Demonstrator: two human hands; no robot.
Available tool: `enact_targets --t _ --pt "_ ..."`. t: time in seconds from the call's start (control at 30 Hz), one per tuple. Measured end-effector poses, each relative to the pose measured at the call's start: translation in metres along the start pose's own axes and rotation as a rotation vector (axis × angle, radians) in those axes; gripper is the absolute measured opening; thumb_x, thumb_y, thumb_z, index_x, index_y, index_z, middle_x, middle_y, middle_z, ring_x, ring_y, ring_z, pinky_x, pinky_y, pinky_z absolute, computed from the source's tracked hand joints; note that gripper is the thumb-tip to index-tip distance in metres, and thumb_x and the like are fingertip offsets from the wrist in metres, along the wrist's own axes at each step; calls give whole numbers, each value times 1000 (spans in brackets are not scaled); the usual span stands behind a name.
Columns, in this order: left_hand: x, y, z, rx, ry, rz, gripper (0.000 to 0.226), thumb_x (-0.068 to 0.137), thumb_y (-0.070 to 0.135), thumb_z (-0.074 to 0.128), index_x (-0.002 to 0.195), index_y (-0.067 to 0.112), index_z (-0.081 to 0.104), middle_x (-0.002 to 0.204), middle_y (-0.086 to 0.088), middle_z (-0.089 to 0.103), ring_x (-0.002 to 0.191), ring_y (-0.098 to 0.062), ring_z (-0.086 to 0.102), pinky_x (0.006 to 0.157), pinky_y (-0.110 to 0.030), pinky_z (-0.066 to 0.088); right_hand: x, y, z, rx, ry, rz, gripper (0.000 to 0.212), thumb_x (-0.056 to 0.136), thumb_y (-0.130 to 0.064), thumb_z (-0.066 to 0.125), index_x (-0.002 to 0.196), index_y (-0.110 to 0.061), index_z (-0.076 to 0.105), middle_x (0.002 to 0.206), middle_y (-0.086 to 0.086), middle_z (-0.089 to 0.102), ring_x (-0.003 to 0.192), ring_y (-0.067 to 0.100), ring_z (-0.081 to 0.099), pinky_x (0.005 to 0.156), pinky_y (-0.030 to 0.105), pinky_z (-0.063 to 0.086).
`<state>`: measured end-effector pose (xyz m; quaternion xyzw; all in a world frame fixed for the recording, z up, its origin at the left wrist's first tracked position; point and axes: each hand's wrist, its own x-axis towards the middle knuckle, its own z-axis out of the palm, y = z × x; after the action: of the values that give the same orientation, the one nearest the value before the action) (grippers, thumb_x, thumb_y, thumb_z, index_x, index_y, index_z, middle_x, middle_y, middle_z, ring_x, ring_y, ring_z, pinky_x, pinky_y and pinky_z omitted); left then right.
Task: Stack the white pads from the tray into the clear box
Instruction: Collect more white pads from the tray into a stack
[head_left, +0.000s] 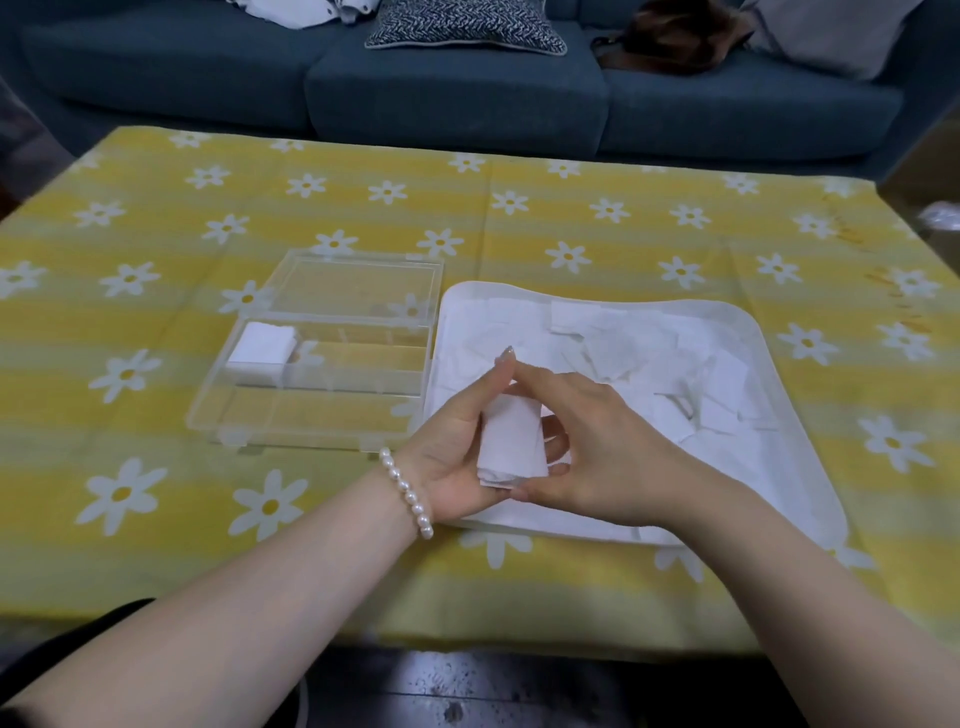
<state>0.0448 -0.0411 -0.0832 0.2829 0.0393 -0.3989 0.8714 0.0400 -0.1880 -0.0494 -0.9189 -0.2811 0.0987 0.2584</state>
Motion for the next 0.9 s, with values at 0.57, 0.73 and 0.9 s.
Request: enact_targets --t 0.57,0.73,0.9 --pt "1 -5 3 153 53 44 74 53 67 70 103 12 71 106 -8 67 103 -21 64 86 -33 52 0 -5 8 3 67 24 97 68 -41 77 145 -34 20 120 -8 54 106 14 46 91 27 37" --pt "2 -6 8 148 171 -4 86 61 77 45 111 10 64 107 -10 66 104 -25 64 85 -36 53 0 -6 8 -71 27 -18 102 68 -41 75 148 -30 13 121 -6 56 108 18 49 92 33 38" --pt "4 -9 7 207 285 -16 86 51 82 47 101 14 65 99 -10 63 100 -27 60 76 -34 50 1 -12 12 -154 59 -26 101 66 -41 74 148 -26 17 82 -8 55 83 18 53 66 26 31"
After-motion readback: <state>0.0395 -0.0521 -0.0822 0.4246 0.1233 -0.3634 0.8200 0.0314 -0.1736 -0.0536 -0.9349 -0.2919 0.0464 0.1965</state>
